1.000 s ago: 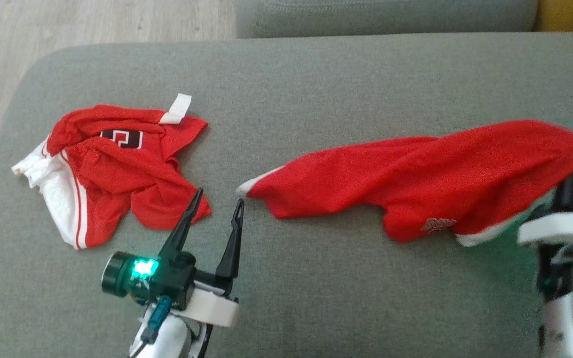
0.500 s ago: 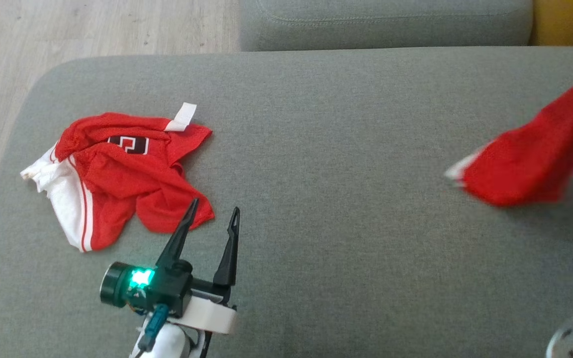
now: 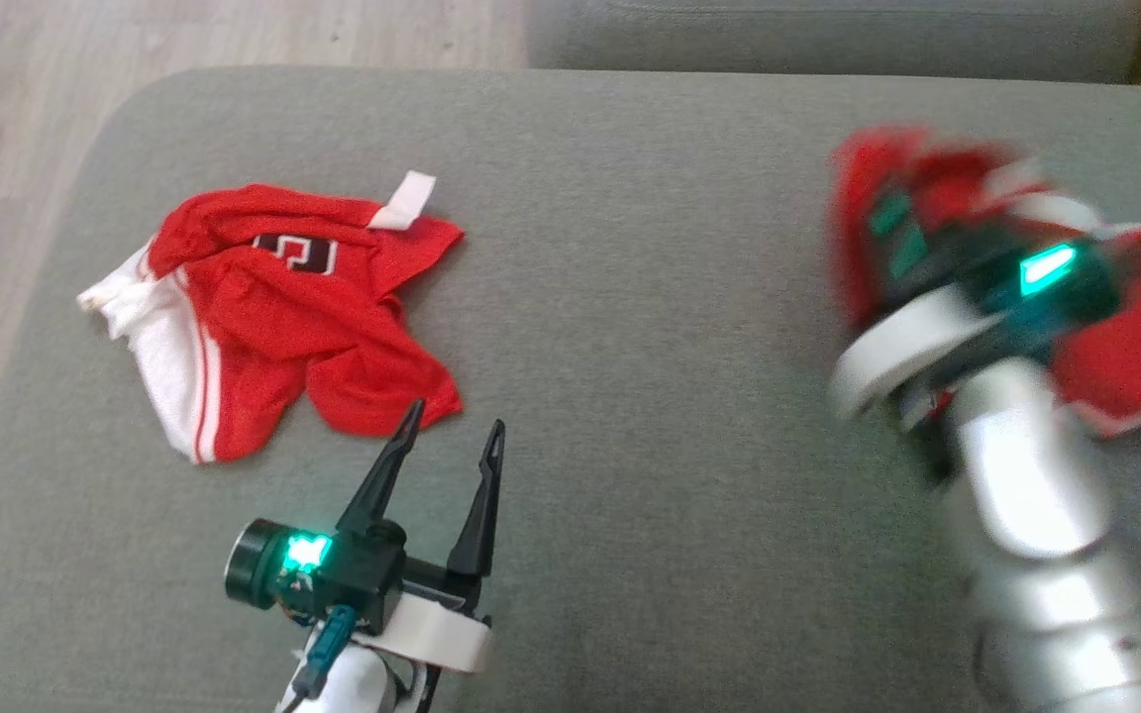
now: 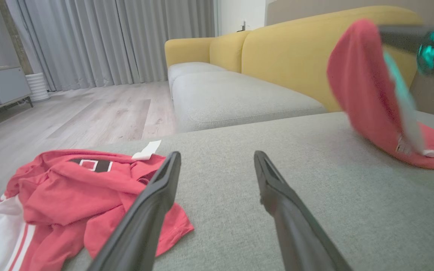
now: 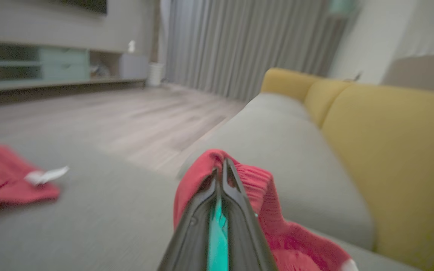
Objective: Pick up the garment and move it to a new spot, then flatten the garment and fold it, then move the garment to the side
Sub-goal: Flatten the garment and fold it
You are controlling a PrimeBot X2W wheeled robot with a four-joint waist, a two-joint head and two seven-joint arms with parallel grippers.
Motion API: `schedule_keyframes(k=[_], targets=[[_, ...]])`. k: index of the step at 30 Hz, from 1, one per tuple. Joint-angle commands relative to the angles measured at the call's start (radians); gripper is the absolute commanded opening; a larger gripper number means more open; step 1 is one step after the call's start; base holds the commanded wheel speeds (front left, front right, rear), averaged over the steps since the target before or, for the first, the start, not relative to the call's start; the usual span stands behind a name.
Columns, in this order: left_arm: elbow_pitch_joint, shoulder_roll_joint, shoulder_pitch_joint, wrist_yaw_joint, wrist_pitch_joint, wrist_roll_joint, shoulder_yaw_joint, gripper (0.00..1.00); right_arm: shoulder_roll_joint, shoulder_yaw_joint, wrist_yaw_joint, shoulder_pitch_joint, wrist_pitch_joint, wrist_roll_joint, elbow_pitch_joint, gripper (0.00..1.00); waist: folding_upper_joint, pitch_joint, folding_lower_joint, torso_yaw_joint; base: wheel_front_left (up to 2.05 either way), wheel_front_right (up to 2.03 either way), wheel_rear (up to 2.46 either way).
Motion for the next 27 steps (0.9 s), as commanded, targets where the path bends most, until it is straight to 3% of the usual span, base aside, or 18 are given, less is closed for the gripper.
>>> schedule_keyframes(k=[1, 3, 4, 5, 10, 16, 27], targets=[[-0.021, -0.005, -0.037, -0.009, -0.004, 0.012, 0.03, 1.0, 0.023, 0.103, -0.001, 0.0, -0.02, -0.012, 0.036, 0.0, 0.0, 0.01, 0.0, 0.026, 0.0, 0.0, 0.0], [-0.011, -0.008, -0.042, -0.014, -0.004, 0.014, 0.027, 1.0, 0.031, 0.199, -0.001, 0.022, -0.029, -0.016, 0.128, 0.0, 0.0, 0.008, 0.0, 0.043, 0.0, 0.0, 0.0], [-0.007, -0.009, -0.044, -0.015, -0.004, 0.015, 0.027, 1.0, 0.034, 0.238, -0.001, 0.026, -0.035, -0.02, 0.167, 0.66, 0.0, 0.007, 0.0, 0.05, 0.0, 0.0, 0.0], [-0.004, -0.01, -0.045, -0.016, -0.004, 0.016, 0.025, 1.0, 0.035, 0.265, -0.001, 0.03, -0.041, -0.01, 0.2, 1.0, 0.0, 0.005, 0.0, 0.057, 0.0, 0.0, 0.0], [0.009, -0.014, -0.039, -0.018, -0.004, 0.018, 0.025, 1.0, 0.036, 0.37, -0.001, 0.034, -0.059, 0.109, 0.267, 1.0, 0.0, -0.012, 0.0, 0.071, 0.0, 0.0, 0.0], [0.006, -0.012, -0.022, -0.011, -0.004, 0.02, 0.042, 1.0, 0.037, 0.368, -0.001, 0.03, -0.063, 0.138, 0.297, 1.0, 0.0, -0.031, 0.0, 0.029, 0.0, 0.0, 0.0], [-0.024, -0.015, -0.027, -0.008, -0.004, 0.029, 0.062, 1.0, 0.037, 0.064, -0.001, 0.152, -0.1, 0.169, 0.121, 1.0, 0.0, -0.044, 0.0, -0.081, 0.0, 0.0, 0.0]])
